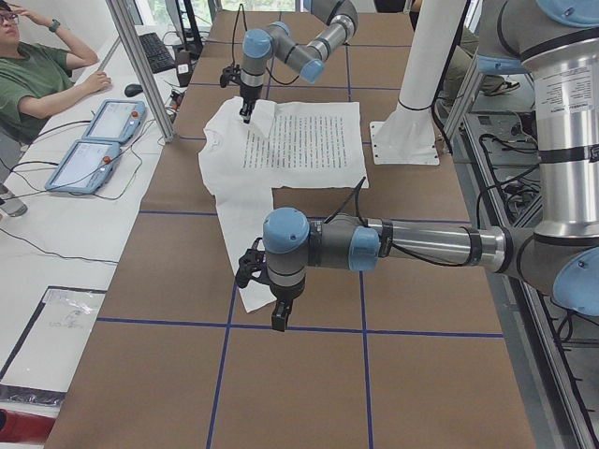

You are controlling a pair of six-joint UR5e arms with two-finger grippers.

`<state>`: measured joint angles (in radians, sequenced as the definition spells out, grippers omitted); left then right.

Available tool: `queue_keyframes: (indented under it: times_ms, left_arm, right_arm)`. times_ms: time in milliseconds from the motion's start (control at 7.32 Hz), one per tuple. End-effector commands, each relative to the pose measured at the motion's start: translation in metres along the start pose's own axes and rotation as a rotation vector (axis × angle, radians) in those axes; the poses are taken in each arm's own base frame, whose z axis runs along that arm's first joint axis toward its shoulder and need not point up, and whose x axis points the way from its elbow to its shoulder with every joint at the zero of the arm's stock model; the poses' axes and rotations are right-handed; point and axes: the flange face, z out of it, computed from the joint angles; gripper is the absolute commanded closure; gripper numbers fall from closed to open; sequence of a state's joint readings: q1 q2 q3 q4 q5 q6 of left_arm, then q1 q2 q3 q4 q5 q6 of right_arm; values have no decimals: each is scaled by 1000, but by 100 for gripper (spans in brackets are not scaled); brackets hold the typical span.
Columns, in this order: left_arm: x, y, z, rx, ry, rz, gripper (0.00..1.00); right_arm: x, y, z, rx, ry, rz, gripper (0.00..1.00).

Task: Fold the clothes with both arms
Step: 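Lift the sleeve with the right gripper and carry it across the shirt body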

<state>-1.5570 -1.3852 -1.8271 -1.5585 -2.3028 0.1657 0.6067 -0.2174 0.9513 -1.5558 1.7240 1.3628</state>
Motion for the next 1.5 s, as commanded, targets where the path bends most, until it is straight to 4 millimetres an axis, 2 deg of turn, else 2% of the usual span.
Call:
queue_keyframes:
  times_ms: [0,137,273,410,547,683,820,956,1093,1366]
  left_arm:
    - [0,0,0,0,-2,0,0]
    - [1,-1,-1,2,-2,2,0]
    - [3,-5,-3,8,1,8,0]
    - [9,-21,-13,34,-3,30,0]
    - [23,-54,-34,81,-10,73,0]
    - [32,-73,-48,123,-25,105,0]
    - [41,-86,-60,173,-31,147,0]
    - [46,-95,-67,222,-40,187,0]
    - [47,-99,-68,231,-32,165,0]
    - [48,-102,-69,259,-32,169,0]
  right_arm:
    - [-24,6,5,17,-24,10,28]
    - [-35,7,-3,16,-27,10,4]
    - [-36,4,-6,17,-30,4,1]
    - [-35,0,-8,13,-32,-22,1]
    - [-24,-25,-14,-23,-38,-59,0]
    - [-6,-59,-24,-86,-57,-84,0]
    - [16,-83,-28,-110,-40,-107,0]
    - [48,-104,-34,-152,-23,-160,0]
    - [76,-127,-48,-167,-27,-186,0]
    - [143,-170,-55,-187,-8,-279,0]
